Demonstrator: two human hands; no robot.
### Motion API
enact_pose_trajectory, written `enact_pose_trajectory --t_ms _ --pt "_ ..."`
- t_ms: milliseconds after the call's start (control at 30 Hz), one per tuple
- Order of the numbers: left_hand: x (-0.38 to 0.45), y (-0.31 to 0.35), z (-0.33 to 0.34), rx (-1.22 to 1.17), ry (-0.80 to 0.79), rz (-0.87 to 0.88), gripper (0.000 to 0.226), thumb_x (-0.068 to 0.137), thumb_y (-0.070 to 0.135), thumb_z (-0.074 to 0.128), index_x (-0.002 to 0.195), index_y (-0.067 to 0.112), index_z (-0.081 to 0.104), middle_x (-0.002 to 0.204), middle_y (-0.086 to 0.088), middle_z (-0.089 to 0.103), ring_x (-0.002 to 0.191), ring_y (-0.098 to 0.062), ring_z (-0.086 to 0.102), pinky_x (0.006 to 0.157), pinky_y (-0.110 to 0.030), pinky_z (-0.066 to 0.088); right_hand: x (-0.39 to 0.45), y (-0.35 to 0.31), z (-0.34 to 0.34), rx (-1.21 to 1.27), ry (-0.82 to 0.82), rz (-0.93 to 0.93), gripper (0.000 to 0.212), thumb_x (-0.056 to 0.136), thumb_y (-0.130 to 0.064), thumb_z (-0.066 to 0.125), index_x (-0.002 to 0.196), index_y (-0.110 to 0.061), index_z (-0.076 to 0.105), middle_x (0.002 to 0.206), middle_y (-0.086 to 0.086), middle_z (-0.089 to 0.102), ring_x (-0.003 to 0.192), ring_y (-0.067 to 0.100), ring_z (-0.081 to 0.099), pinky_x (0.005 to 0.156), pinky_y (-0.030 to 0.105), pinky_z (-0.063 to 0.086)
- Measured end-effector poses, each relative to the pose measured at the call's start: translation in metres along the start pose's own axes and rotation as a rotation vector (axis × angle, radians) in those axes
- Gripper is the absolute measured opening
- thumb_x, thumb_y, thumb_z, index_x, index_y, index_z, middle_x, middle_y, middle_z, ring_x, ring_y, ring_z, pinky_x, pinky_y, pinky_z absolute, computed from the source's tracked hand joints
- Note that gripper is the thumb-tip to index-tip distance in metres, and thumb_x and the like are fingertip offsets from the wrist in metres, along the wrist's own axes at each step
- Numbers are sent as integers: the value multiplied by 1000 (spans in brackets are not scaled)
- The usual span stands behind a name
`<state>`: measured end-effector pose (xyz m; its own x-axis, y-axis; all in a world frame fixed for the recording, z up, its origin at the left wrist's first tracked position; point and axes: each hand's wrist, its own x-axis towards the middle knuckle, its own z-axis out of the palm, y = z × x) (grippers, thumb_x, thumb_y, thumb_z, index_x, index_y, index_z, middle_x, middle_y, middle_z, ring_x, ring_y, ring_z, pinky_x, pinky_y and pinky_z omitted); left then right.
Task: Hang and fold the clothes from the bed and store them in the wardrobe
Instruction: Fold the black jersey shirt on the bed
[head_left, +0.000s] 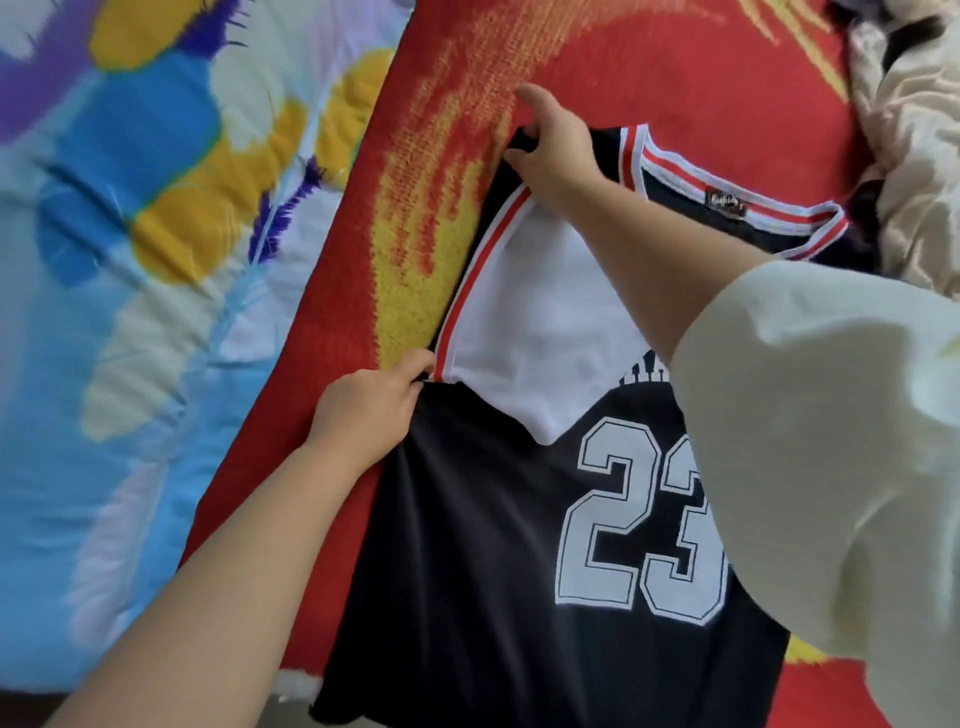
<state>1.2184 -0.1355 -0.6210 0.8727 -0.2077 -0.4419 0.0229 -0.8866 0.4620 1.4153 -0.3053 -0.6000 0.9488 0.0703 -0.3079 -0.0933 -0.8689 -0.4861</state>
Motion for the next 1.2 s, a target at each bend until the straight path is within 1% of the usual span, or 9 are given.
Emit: enact_pose_trajectory --t_ms 233,400,533,633,767,867,967,1067,1200 --pt "-3 2 -6 -8 41 -9 32 91 24 39 118 20 57 79 -12 62 82 -35 60 58 -32 36 -52 40 4 -219 280 -195 54 91 -32 44 134 -1 44 133 24 46 121 38 47 96 46 41" --pt "-5 23 -3 38 407 177 32 67 18 37 79 1 61 90 -22 62 84 -35 56 66 -44 51 -142 77 16 -415 47 -309 53 84 -34 36 125 -7 56 137 27 42 125 49 39 93 67 31" --pt "28 53 2 181 417 264 42 79 24 40 113 1 47 125 -28 53 119 -39 45 99 -43 28 -194 99 16 -368 -172 -85 66 84 -43 19 137 -13 44 150 18 25 139 39 20 106 61 16" --pt "44 78 10 400 105 145 67 95 44 31 146 3 15 152 -25 6 142 -34 5 113 -42 0 -223 132 10 -329 -218 -3 71 81 -47 14 140 -17 39 153 12 20 141 33 16 111 52 13" --pt "43 96 20 549 -25 -26 71 97 50 21 147 9 -7 152 -19 -19 141 -30 -18 113 -45 -10 -256 157 -4 -101 -91 105 53 93 -33 35 136 -2 42 149 16 26 140 32 21 113 41 13" --pt "33 122 31 383 11 -71 68 97 45 28 148 7 2 153 -20 -12 142 -31 -13 111 -49 -12 -278 172 -27 177 148 371 42 93 -18 46 130 2 47 141 15 41 134 26 33 103 17 16" --pt "24 166 52 344 120 182 65 93 41 34 143 -1 27 150 -27 14 140 -40 14 109 -52 1 -294 198 -55 412 519 737 40 92 -19 45 127 -2 48 130 12 47 119 23 44 92 19 29" --pt "25 212 80 434 -49 339 66 97 40 32 147 5 10 155 -16 -4 143 -31 -4 112 -44 -9 -312 245 -74 532 726 1139 49 91 -23 52 134 -5 39 137 11 40 120 21 43 92 26 33" --pt "34 250 110 515 -31 426 61 82 39 60 127 0 53 137 -17 47 128 -30 45 101 -51 36 -326 296 -85 943 647 1461 73 79 -45 66 134 -5 39 131 7 47 114 27 52 78 34 50"
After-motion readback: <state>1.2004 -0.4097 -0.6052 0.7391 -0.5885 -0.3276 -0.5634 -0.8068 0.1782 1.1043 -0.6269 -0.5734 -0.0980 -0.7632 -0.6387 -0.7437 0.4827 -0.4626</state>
